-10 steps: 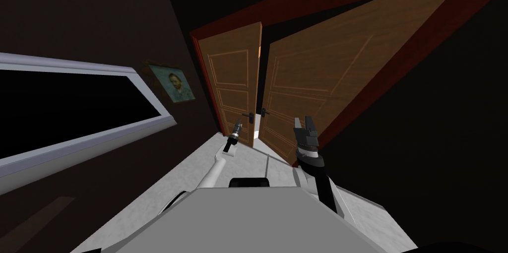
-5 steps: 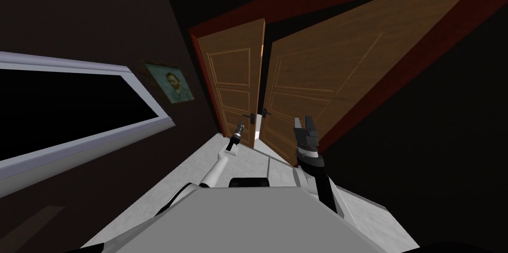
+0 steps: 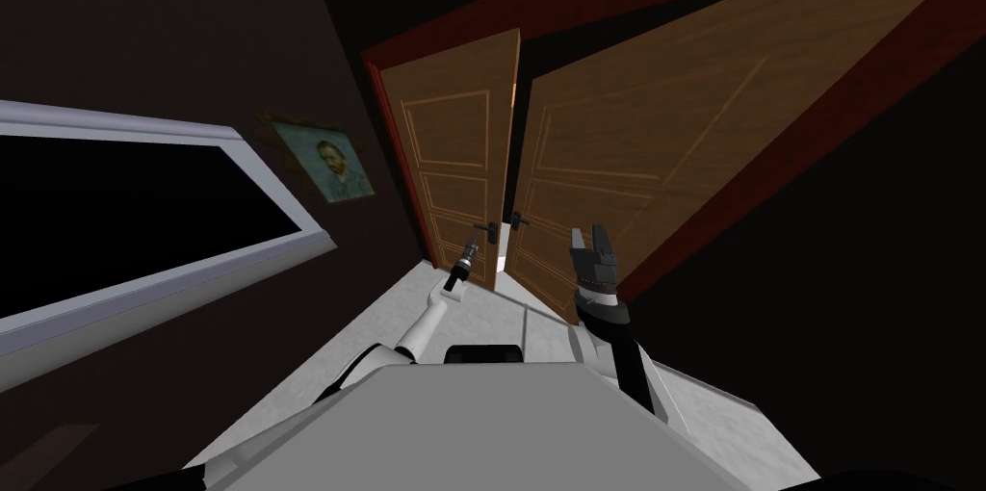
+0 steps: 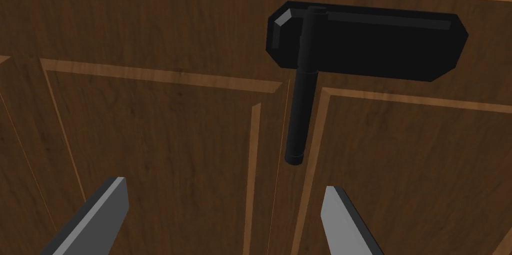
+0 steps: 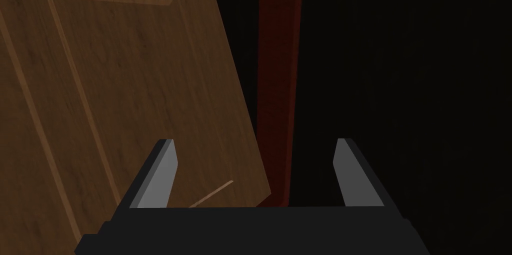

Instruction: Push the door open

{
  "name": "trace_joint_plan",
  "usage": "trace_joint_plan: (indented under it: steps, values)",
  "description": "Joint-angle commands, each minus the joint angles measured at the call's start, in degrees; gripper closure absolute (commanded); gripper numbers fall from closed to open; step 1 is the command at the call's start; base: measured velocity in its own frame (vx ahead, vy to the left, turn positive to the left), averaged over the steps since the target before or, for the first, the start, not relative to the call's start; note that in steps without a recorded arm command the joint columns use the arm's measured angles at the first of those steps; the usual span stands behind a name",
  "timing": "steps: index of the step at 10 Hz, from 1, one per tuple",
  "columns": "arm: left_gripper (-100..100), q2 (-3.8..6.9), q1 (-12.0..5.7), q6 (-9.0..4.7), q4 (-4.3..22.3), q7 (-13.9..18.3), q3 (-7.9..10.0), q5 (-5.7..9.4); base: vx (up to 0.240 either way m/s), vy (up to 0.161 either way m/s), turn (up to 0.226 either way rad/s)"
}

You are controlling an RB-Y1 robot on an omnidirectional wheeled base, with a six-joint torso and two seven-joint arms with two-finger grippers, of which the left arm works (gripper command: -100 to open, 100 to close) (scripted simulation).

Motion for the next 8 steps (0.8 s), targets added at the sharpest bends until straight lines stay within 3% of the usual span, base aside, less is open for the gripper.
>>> trace_joint_plan:
  steps: [1, 2, 6, 8]
  values:
    - [-100, -0.47, -1.81, -0.06, 2.9, 0.1, -0.15, -0.04, 0.058, 0.044, -0.016]
    - [-100, -0.47, -1.81, -0.06, 3.3, 0.1, -0.15, -0.04, 0.045, 0.034, -0.007]
    - [-100, -1.66, -6.00, 0.72, 10.9, 0.9, -1.14, -0.26, 0.073, 0.063, -0.022]
    - [-100, -2.04, -7.15, 0.93, 12.9, 1.2, -1.41, -0.32, 0.087, 0.080, -0.015]
